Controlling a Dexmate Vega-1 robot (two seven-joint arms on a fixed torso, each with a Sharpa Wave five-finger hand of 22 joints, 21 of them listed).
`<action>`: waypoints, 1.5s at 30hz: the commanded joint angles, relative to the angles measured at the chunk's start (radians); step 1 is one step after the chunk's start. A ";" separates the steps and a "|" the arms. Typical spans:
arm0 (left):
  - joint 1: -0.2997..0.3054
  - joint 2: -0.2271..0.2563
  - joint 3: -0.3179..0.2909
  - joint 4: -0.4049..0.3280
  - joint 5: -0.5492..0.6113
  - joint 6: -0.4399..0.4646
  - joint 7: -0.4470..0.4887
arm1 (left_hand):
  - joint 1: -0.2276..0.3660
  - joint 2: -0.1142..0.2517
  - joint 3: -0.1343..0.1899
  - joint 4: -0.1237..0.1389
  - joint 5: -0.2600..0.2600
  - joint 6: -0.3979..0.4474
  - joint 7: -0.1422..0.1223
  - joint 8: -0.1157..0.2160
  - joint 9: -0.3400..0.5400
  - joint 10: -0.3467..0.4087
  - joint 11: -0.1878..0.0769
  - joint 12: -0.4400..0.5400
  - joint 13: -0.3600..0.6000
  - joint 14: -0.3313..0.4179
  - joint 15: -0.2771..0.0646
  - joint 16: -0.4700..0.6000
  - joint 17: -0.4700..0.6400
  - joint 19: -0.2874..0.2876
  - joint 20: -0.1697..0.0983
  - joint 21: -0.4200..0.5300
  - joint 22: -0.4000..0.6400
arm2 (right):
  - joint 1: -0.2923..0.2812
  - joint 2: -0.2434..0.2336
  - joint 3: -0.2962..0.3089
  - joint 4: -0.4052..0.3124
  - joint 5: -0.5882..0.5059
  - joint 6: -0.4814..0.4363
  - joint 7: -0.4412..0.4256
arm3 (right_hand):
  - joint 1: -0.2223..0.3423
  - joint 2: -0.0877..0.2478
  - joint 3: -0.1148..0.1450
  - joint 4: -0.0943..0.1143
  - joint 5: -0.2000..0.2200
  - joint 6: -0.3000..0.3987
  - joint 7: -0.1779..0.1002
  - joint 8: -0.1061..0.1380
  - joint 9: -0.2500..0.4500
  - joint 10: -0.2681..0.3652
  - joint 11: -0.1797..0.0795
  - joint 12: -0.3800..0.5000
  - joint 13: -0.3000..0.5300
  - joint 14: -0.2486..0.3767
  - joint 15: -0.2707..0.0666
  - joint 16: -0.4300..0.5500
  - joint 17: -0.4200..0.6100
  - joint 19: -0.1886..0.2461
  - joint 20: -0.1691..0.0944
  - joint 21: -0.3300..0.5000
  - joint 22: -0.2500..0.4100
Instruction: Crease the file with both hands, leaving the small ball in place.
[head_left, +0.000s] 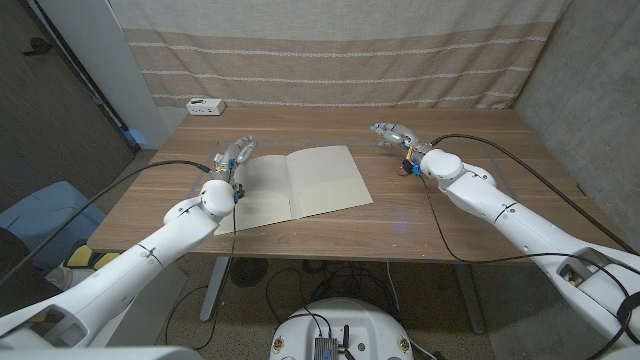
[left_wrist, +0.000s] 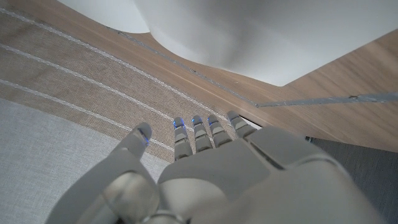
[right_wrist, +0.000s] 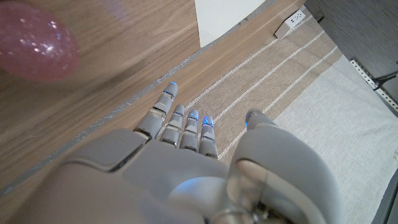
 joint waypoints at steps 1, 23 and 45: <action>-0.008 0.020 0.046 -0.038 0.091 0.146 0.003 | 0.000 -0.009 0.001 -0.010 0.002 0.018 0.000 0.010 0.003 0.021 -0.003 0.005 0.002 0.017 0.000 0.008 0.003 0.008 0.001 0.006 0.003 | 0.076 0.026 -0.094 -0.019 -0.147 -0.129 -0.024 | 0.007 -0.016 0.004 -0.011 -0.010 0.011 -0.006 0.005 0.006 0.015 -0.005 0.007 0.002 0.013 -0.003 0.003 0.001 0.010 0.011 0.005 0.003; -0.057 0.037 0.138 -0.018 0.176 0.250 -0.087 | -0.004 -0.016 0.002 -0.035 0.003 0.110 0.020 0.012 0.004 0.087 0.009 0.009 0.006 0.077 -0.001 0.006 0.006 0.092 0.023 0.029 0.003 | 0.188 0.104 -0.245 0.022 -0.352 -0.289 -0.015 | 0.011 -0.047 -0.004 -0.036 -0.023 0.025 -0.023 0.007 0.007 0.023 -0.015 0.003 0.003 -0.009 -0.025 -0.014 0.001 -0.012 -0.002 -0.008 0.004; -0.095 0.046 0.183 -0.003 0.213 0.312 -0.150 | -0.018 -0.023 -0.005 -0.033 -0.001 0.112 0.017 0.002 0.005 0.090 0.010 0.003 0.006 0.074 -0.005 -0.001 0.009 0.086 0.022 0.023 0.004 | 0.299 0.191 -0.374 0.139 -0.487 -0.364 0.082 | -0.025 -0.056 -0.028 -0.039 -0.026 0.009 -0.038 -0.001 0.009 -0.036 -0.024 -0.013 0.005 -0.090 -0.041 -0.028 0.008 -0.084 -0.018 -0.026 0.004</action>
